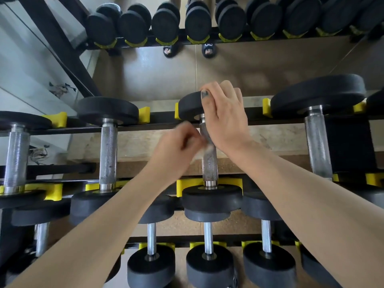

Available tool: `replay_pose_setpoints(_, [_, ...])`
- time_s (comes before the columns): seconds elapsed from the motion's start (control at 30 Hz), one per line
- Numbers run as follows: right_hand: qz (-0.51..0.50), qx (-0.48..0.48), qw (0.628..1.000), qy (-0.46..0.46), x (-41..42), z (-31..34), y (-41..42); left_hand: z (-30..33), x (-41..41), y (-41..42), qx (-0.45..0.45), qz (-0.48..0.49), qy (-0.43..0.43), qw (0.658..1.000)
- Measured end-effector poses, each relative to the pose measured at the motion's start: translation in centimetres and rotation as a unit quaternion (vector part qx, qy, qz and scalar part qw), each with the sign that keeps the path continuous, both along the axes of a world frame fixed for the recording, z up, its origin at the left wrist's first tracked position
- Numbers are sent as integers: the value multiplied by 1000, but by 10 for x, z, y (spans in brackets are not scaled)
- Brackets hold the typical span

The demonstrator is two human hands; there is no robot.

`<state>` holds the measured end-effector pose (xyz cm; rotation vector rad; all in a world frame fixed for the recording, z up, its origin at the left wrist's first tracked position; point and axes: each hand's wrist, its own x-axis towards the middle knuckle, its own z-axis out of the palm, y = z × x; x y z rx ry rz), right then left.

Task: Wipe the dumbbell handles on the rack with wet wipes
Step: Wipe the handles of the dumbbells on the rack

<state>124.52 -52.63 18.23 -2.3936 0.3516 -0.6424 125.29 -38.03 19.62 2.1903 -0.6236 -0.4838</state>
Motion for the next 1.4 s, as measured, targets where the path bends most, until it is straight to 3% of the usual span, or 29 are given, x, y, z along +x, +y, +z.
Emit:
replay_pose_setpoints(0.03, [3,-1,1000,1,0,0,0,-2,3,-6,-36,52,8,998])
replay_pose_setpoints(0.1, [4,0,1000,1,-1,2,0,-7,-2,-15,-55,49,25,997])
replay_pose_setpoints(0.23, [1,11,1000,-2,-1,0,0,-7,-16,-5,2,-92,-11,996])
replay_pose_setpoints(0.4, [3,11,1000,-1,-1,1,-1,1,-15,17,119,-236,2,964])
replay_pose_setpoints(0.47, [3,9,1000,0,-1,2,0,7,-9,14,114,-196,16,974])
replay_pose_setpoints(0.57, [2,2,1000,2,-1,2,1,5,6,-3,9,-6,-13,1000])
replay_pose_setpoints(0.63, [0,3,1000,5,-2,2,0,1,0,-13,-24,19,9,999])
replay_pose_setpoints(0.8, [0,3,1000,-2,-1,2,0,-2,-21,-1,49,-125,-15,991])
replay_pose_setpoints(0.97, [8,-13,1000,1,-2,2,-1,9,-14,11,177,-230,-28,957])
replay_pose_setpoints(1.03, [7,-19,1000,10,-2,4,-1,15,-12,14,140,-169,-32,975])
replay_pose_setpoints(1.13, [-15,-75,996,-42,-7,16,6,25,0,23,2,-3,1,1000])
replay_pose_setpoints(1.23, [78,-83,987,-113,-9,39,40,37,14,39,-141,137,83,977])
replay_pose_setpoints(1.33, [161,119,980,-22,-4,73,86,55,27,63,-222,234,116,940])
replay_pose_setpoints(1.4, [177,270,945,56,6,89,121,68,32,91,-266,289,110,913])
